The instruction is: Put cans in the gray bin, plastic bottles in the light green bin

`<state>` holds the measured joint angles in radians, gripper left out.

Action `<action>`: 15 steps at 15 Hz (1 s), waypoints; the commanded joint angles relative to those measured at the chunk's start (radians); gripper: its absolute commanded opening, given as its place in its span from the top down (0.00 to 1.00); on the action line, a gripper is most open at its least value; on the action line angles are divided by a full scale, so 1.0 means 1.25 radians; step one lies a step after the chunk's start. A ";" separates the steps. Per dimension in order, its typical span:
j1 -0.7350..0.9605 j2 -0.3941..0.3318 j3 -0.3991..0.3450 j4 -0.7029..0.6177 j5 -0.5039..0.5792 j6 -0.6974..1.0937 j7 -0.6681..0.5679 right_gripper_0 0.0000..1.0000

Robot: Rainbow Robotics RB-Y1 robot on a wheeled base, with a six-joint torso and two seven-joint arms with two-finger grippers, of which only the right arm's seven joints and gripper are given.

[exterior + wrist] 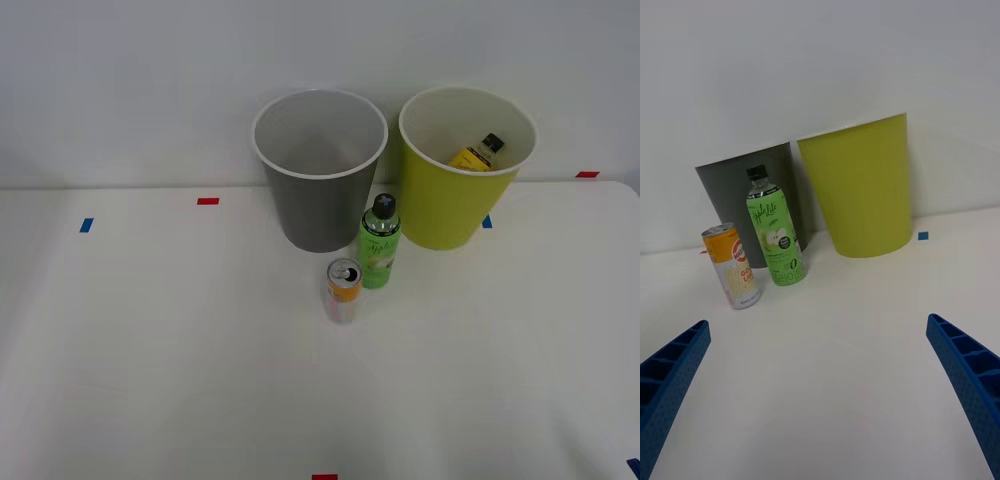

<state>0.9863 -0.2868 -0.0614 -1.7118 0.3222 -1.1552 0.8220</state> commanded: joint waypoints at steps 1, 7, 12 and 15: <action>0.000 0.000 0.000 0.000 0.000 0.000 0.000 0.00; 0.000 0.000 0.000 0.000 0.000 0.000 0.000 0.00; 0.000 0.000 0.000 0.000 0.000 0.000 0.000 0.00; 0.000 0.000 0.000 0.000 0.000 0.000 0.000 0.00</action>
<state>0.9863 -0.2868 -0.0614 -1.7119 0.3222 -1.1552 0.8221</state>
